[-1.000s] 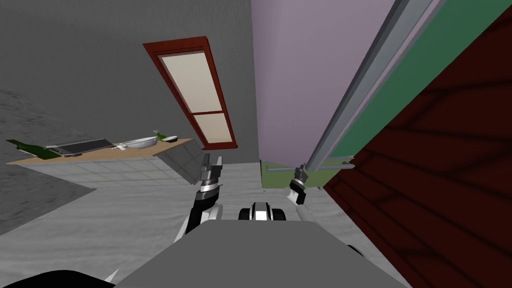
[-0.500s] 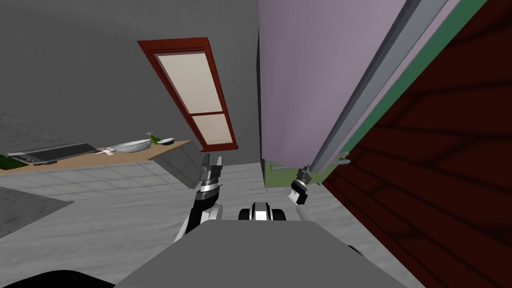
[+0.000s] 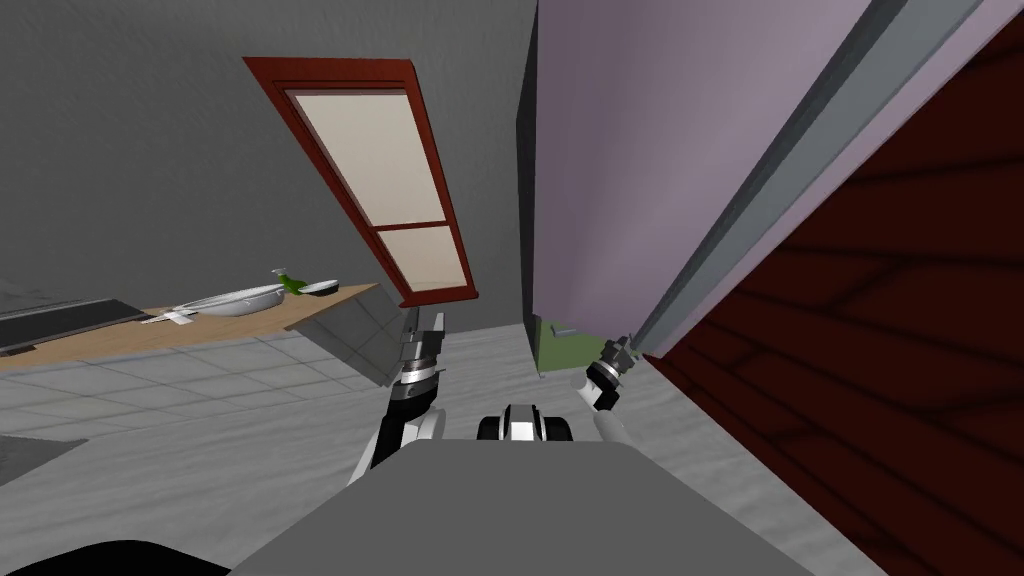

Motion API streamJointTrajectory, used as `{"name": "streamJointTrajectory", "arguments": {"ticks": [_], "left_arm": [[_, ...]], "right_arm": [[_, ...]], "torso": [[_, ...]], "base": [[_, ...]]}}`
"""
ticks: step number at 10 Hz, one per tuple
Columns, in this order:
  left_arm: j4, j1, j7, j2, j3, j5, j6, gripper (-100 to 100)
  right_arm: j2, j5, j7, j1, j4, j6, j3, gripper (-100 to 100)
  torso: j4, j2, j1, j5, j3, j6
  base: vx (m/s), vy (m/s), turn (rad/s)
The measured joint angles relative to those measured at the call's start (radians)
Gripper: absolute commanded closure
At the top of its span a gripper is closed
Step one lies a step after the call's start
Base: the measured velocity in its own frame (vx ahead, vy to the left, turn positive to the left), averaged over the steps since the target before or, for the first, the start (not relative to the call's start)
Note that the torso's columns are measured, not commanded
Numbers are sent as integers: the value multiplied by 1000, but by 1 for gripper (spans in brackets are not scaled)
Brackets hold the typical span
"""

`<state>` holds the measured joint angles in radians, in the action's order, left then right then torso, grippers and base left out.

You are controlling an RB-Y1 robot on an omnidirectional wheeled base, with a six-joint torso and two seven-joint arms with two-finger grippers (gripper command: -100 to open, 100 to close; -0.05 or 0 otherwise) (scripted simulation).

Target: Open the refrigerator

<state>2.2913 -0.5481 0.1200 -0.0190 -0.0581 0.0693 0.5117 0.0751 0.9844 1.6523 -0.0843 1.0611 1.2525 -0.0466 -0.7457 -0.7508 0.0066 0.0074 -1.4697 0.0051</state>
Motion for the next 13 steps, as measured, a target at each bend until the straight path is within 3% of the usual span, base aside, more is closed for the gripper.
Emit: {"name": "streamJointTrajectory", "arguments": {"ticks": [2, 4, 9, 10, 13], "left_arm": [[0, 0, 0, 0, 0, 0, 0, 0], [0, 0, 0, 0, 0, 0, 0, 0], [0, 0, 0, 0, 0, 0, 0, 0], [0, 0, 0, 0, 0, 0, 0, 0], [0, 0, 0, 1, 0, 0, 0, 0]], "right_arm": [[-9, 5, -6, 7, -9, 18, -11, 100], [-21, 17, -34, 8, 4, 41, -36, 100], [-42, 43, -84, 8, 2, 131, -102, 100], [-44, 49, -95, 9, 8, 145, -115, -100], [-57, 51, -145, -27, 35, 105, -122, -100]], "torso": [[-1, 3, -9, -1, -1, -2], [4, 5, 2, -1, -3, 2], [1, 2, -1, 0, -2, 0], [1, 1, 0, 1, -1, 1], [4, 9, -15, -6, -5, -2]], "base": [[7, 155, -54], [39, 297, -164], [36, 228, -101], [-11, 108, -80], [-68, -21, -20]]}}
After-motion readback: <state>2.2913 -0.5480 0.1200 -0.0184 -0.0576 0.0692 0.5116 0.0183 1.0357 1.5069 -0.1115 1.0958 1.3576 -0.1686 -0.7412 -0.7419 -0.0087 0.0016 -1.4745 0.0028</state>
